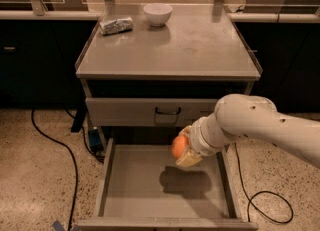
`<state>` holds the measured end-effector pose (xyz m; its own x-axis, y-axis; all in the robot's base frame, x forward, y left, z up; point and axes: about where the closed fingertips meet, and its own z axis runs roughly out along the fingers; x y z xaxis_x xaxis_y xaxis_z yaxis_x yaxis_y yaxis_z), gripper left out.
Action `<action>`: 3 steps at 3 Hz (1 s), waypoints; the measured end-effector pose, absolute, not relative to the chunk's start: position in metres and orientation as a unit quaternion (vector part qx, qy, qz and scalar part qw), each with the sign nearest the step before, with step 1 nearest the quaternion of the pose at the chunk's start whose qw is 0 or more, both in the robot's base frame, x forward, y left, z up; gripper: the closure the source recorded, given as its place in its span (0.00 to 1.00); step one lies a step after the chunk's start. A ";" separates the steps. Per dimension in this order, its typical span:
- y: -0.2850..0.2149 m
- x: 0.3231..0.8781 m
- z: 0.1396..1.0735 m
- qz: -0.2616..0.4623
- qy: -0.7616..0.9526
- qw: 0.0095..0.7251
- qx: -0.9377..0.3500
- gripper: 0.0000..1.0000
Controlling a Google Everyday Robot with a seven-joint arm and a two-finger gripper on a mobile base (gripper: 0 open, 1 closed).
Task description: Place orange into middle drawer
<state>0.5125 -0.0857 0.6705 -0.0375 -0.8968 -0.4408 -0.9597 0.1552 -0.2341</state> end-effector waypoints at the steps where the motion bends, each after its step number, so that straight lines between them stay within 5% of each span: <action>1: -0.085 0.519 0.659 0.075 0.716 0.250 -0.648 1.00; 3: -0.082 0.535 0.593 0.104 0.732 0.245 -0.627 1.00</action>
Offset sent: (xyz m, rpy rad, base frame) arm 0.0312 0.0039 -0.0822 0.0653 0.0881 -0.0149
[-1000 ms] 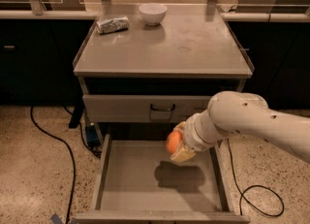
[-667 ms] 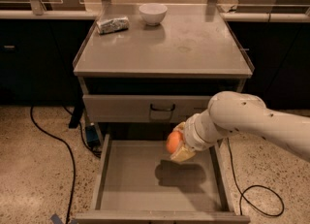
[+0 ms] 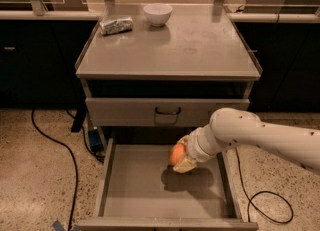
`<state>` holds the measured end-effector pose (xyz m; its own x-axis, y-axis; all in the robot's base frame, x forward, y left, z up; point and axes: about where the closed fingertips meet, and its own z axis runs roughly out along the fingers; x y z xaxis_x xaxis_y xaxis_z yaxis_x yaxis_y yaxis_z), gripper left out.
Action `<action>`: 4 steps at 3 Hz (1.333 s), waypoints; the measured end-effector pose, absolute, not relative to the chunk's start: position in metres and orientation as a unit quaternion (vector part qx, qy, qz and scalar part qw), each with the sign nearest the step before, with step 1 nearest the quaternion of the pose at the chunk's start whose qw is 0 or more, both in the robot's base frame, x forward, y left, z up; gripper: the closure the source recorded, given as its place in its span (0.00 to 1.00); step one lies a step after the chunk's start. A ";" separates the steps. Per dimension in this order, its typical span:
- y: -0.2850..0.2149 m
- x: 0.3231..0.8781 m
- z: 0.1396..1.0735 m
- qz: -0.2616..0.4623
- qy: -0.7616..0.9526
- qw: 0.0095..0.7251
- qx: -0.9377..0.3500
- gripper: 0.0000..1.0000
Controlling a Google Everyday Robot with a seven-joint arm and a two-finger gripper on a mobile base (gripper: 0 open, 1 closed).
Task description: Place orange into middle drawer
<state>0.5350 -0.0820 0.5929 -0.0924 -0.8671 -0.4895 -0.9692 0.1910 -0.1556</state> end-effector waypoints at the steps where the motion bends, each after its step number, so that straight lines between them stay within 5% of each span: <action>1: -0.082 0.528 0.565 0.103 0.743 0.237 -0.618 1.00; 4: -0.089 0.496 0.514 0.091 0.770 0.186 -0.604 1.00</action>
Offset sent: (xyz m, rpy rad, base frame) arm -0.0394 -0.0138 -0.0816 -0.1058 0.0854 -0.1021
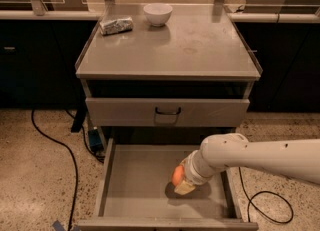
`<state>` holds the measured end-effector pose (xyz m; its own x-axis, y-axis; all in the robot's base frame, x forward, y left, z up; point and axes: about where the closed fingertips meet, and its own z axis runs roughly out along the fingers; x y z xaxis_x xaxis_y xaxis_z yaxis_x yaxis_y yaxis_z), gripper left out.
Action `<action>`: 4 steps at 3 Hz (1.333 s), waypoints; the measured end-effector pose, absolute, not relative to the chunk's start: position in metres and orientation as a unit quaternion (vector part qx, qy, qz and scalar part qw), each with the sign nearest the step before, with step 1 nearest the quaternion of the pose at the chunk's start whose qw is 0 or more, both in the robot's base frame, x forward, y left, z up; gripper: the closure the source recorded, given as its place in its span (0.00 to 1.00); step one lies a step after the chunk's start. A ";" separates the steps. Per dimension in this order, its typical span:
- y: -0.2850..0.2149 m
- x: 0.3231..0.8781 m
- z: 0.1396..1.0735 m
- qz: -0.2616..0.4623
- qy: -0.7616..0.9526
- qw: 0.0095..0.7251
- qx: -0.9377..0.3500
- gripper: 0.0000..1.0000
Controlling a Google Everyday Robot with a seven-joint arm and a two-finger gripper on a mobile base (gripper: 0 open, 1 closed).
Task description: Place orange into middle drawer
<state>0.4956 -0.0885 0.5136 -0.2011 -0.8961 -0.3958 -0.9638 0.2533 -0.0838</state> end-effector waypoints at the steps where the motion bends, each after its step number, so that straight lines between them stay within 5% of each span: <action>1: -0.094 0.494 0.507 0.084 0.776 0.182 -0.598 1.00; 4: -0.051 0.516 0.445 0.204 0.764 0.240 -0.563 1.00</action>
Offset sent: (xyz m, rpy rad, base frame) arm 0.0148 0.0056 -0.0492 0.1323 0.0072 -0.0692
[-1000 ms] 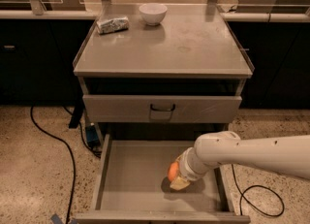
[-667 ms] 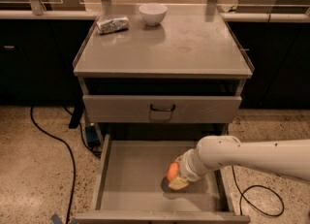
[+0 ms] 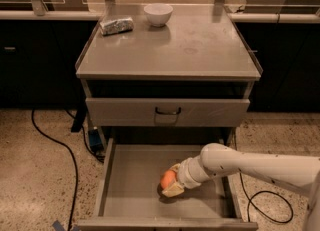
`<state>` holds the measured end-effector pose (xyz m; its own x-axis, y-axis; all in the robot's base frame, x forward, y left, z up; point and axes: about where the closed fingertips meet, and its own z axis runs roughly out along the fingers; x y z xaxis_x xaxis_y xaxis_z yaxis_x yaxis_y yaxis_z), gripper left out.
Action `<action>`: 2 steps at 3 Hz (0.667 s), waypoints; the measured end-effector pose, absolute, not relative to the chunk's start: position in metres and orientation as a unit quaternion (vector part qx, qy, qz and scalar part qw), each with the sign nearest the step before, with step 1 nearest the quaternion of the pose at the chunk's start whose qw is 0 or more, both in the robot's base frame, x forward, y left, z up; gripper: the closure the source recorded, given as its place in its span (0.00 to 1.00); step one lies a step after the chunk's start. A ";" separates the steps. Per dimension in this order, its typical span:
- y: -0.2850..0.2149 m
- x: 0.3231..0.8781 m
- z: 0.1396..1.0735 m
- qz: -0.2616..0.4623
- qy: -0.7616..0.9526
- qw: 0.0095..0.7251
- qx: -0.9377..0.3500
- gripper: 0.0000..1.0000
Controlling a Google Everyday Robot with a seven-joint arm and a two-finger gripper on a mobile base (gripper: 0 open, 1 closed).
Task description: Place orange into middle drawer
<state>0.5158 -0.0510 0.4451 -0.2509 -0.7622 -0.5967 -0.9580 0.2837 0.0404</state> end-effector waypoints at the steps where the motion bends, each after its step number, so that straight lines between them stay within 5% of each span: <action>1: -0.036 0.512 0.422 0.226 0.756 0.227 -0.571 1.00; 2: -0.033 0.500 0.402 0.224 0.755 0.203 -0.582 1.00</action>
Offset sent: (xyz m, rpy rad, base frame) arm -0.0343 0.0182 -0.0684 -0.0696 0.1082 0.0975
